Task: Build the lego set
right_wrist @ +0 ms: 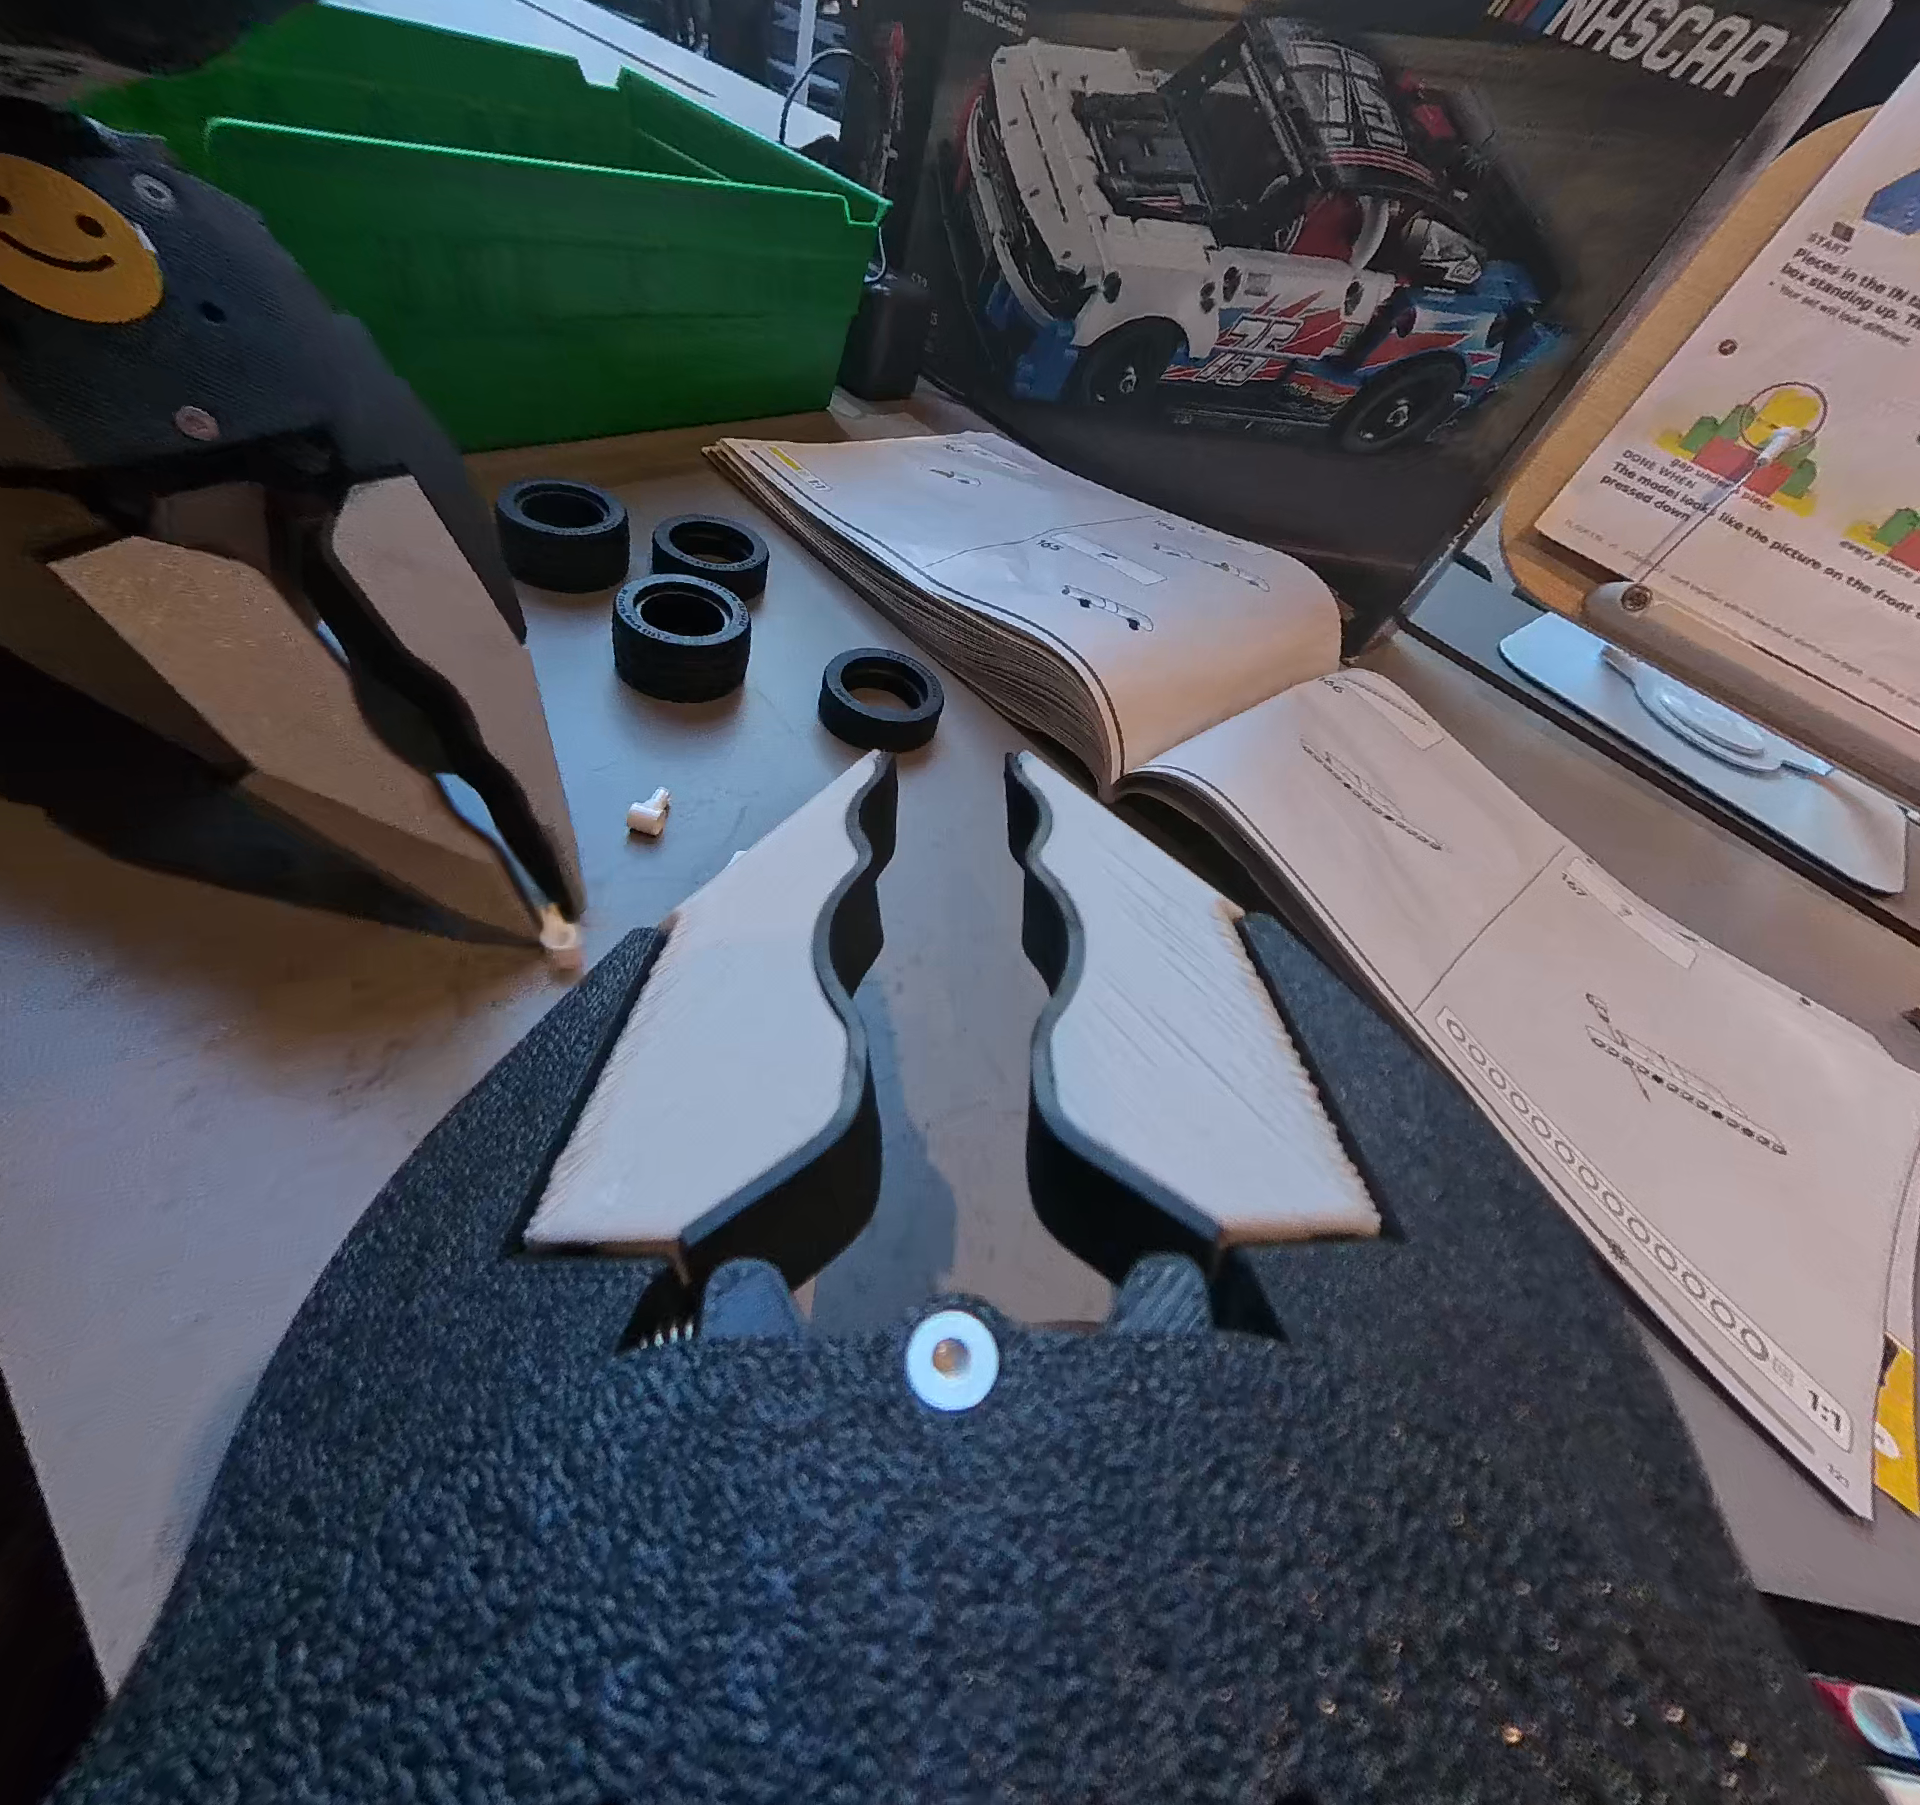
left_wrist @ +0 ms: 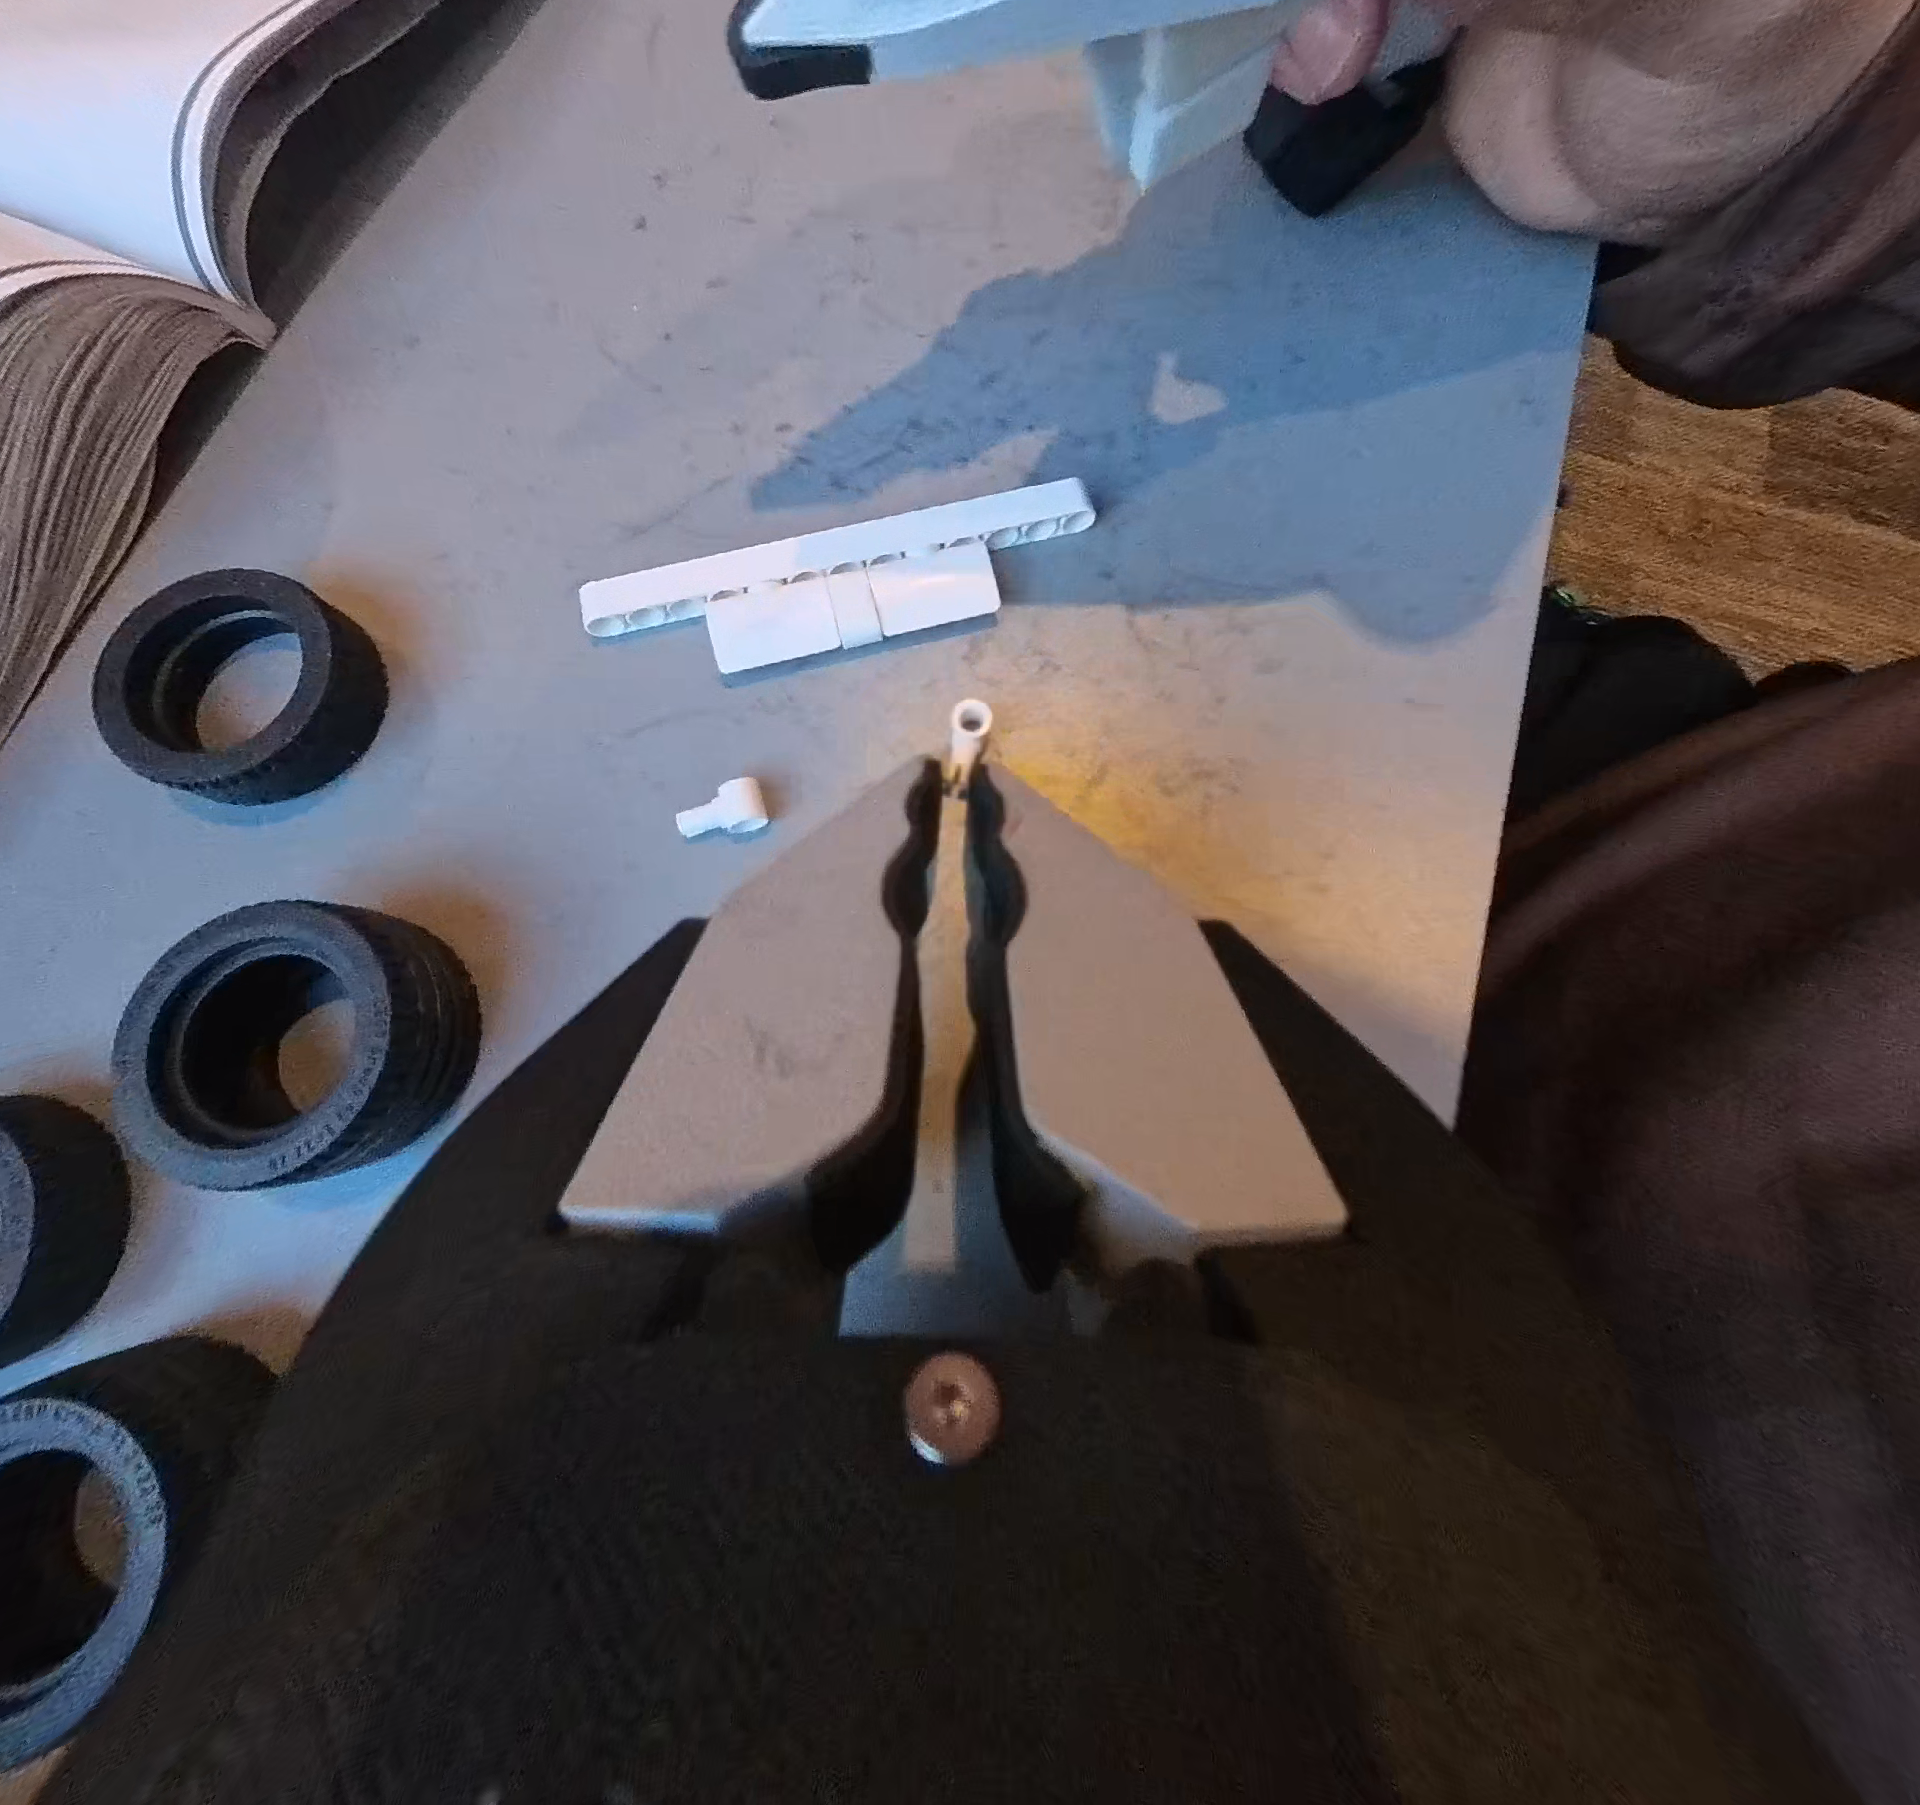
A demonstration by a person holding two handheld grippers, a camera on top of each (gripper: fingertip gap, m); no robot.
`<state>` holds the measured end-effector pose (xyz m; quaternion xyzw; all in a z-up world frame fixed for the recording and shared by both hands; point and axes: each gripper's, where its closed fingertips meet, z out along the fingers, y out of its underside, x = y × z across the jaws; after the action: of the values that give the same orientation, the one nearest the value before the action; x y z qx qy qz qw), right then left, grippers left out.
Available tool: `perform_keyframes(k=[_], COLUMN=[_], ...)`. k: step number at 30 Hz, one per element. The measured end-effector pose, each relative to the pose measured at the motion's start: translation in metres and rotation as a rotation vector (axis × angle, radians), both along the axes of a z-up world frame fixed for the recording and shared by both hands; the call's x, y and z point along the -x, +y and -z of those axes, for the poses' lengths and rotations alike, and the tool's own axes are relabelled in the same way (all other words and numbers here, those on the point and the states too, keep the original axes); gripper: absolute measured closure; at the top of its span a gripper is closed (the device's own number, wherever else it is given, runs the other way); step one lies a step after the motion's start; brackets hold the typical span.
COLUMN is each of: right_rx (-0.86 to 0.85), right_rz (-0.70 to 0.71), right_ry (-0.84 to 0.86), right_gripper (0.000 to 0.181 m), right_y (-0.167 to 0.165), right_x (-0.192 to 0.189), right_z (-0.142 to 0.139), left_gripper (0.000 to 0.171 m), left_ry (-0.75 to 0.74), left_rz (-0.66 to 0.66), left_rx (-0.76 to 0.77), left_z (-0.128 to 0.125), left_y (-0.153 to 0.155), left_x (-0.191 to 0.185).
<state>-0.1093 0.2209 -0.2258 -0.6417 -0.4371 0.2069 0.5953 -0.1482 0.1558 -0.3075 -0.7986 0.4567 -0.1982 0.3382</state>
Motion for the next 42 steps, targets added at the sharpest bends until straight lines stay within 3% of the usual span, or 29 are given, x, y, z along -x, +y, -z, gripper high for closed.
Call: perform_keyframes(k=[6,9,15,23,33,42], right_rx=[-0.005,-0.005,0.004,0.084,0.281,0.259], right_rz=[-0.001,-0.005,-0.04,-0.083,-0.094,-0.1], right_ry=[-0.01,0.008,0.042,0.123,0.31,0.288], right_gripper=[0.161,0.161,0.161,0.161,0.157,0.157], right_y=[-0.001,-0.001,-0.005,-0.002,0.014,0.011], right_x=[0.001,0.0,0.002,0.0,-0.013,-0.01], right_z=[0.001,-0.001,-0.005,-0.009,-0.015,-0.015], left_gripper=[0.169,0.169,0.169,0.169,0.169,0.168], left_ry=[-0.002,-0.003,0.023,-0.101,-0.156,-0.162], left_rz=[0.014,0.005,-0.157,-0.303,-0.346,-0.319], left_rx=[-0.004,-0.089,-0.276,-0.18,-0.039,-0.124], left_z=[0.0,-0.007,-0.022,-0.029,-0.022,-0.031], left_y=[-0.001,0.002,0.024,0.042,0.055,0.054], left_x=[-0.002,-0.002,0.016,0.034,0.038,0.035])
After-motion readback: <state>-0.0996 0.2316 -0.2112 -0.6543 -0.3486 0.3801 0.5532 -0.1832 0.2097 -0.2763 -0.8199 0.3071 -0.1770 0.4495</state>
